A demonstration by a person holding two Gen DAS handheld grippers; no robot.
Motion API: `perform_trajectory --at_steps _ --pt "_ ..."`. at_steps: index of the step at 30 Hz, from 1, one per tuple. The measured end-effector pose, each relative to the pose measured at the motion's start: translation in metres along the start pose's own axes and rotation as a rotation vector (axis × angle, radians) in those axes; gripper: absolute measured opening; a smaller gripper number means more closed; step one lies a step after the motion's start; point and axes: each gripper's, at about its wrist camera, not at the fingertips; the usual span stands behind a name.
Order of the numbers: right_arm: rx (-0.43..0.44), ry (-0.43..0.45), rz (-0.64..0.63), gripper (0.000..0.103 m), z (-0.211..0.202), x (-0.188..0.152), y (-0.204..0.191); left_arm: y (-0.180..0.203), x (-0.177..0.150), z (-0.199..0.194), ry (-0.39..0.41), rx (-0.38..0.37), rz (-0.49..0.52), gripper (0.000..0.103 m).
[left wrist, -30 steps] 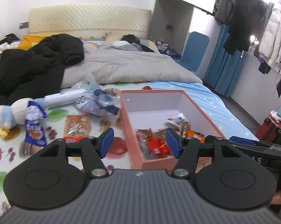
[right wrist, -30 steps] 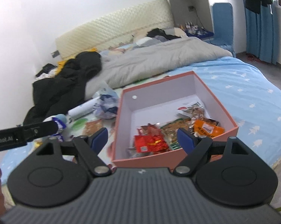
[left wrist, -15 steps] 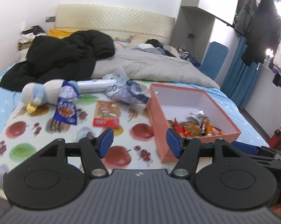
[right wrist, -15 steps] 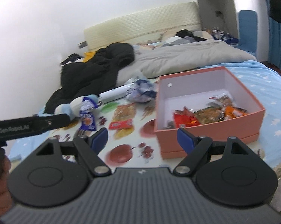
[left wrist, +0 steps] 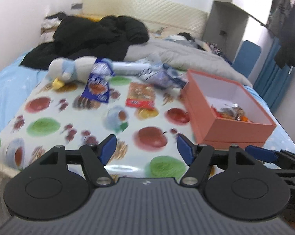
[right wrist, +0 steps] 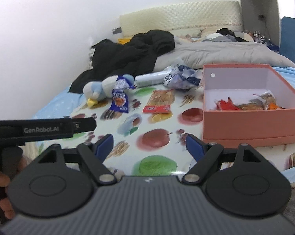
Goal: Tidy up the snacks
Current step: 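Withdraw both tools from the box back toward the snack pile, then close the left tool on the blue packet while the right tool grasps the clear packet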
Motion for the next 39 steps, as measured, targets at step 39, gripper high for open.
perform_trajectory --at_steps 39 --pt "-0.041 -0.148 -0.066 0.083 0.259 -0.037 0.006 -0.141 0.009 0.276 -0.073 0.159 -0.051 0.086"
Point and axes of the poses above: each gripper's, at about its wrist camera, not at the fingertips, and z roughly the way its jaws point, y to its right, x to its top, and after that the axes turned 15 degrees about y, right-handed
